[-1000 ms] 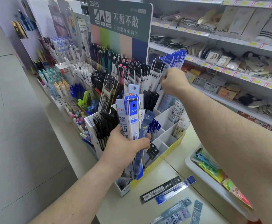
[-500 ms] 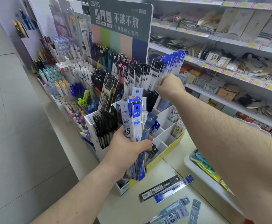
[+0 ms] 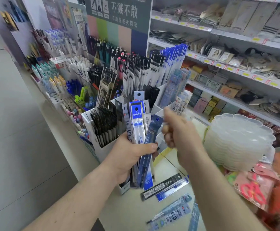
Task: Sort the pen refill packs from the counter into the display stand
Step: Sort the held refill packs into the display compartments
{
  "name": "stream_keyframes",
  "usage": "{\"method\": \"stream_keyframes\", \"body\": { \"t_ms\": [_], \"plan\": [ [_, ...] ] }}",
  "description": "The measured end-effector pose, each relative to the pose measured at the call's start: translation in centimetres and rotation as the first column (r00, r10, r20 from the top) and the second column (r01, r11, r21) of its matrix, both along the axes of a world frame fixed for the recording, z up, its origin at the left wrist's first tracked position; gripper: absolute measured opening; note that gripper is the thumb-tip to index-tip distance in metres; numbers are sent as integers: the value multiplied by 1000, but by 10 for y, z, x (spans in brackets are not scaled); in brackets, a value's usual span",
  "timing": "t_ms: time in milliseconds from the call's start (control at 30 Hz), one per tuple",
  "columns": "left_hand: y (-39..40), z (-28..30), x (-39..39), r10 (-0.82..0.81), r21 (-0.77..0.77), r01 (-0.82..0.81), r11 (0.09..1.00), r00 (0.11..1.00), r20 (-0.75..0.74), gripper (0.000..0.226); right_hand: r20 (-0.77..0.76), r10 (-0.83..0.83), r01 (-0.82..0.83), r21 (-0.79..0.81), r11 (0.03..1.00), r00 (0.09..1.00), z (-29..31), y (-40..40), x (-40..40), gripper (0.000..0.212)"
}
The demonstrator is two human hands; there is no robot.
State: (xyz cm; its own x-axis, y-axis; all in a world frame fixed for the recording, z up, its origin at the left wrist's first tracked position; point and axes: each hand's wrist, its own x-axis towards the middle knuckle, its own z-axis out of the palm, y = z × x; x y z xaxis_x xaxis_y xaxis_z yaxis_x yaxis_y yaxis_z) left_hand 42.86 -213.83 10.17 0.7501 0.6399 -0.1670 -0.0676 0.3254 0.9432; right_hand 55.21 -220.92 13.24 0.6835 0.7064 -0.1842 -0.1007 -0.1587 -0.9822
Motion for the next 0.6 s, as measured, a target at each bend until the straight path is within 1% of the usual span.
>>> {"method": "stream_keyframes", "body": {
  "t_ms": [33, 67, 100, 200, 267, 333, 367, 400, 433, 467, 533, 600],
  "plan": [
    [-1, -1, 1, -20, 18, 20, 1000, 1000, -2, 26, -34, 93, -94, -28, 995, 995, -5, -7, -12, 27],
    [-2, -2, 1, -32, 22, 32, 999, 999, -1, 27, -50, 151, -153, -41, 987, 987, -11, -11, -21, 25],
    [-3, -4, 1, -42, 11, 42, 999, 999, 2, 30, -53, 164, -166, -41, 985, 985, -17, -13, -26, 25],
    [-4, -9, 1, -82, -91, 82, 992, 997, 0, 32, -75, 107, -110, -37, 993, 991, -30, -14, -26, 24],
    [-2, -13, 0, -95, -150, 89, 985, 995, -33, 39, -118, 48, -53, -39, 998, 992, -32, -16, -23, 24],
    [0, -16, -1, -105, -150, 95, 984, 993, -60, 42, -202, -31, 36, 23, 999, 979, -31, -18, -18, 23],
    [0, -17, -2, -114, -140, 104, 985, 991, -68, 39, -228, -94, 111, 62, 992, 969, -31, -19, -15, 22],
    [0, -18, -2, -117, -126, 106, 986, 990, -81, 34, -218, -163, 185, 82, 979, 962, -31, -21, -12, 22],
    [0, -19, -3, -114, -113, 102, 988, 989, -98, 28, -172, -215, 231, 82, 969, 961, -33, -22, -10, 22],
    [0, -19, -4, -106, -105, 94, 990, 988, -116, 26, -108, -232, 241, 76, 968, 967, -34, -24, -9, 21],
    [0, -22, -4, -101, -85, 91, 992, 987, -126, 30, 40, -170, 168, 43, 985, 985, -37, -27, -15, 15],
    [-1, -23, -3, -119, -61, 113, 992, 987, -108, 42, 135, -71, 72, -6, 997, 988, -38, -28, -23, 13]
  ]
}}
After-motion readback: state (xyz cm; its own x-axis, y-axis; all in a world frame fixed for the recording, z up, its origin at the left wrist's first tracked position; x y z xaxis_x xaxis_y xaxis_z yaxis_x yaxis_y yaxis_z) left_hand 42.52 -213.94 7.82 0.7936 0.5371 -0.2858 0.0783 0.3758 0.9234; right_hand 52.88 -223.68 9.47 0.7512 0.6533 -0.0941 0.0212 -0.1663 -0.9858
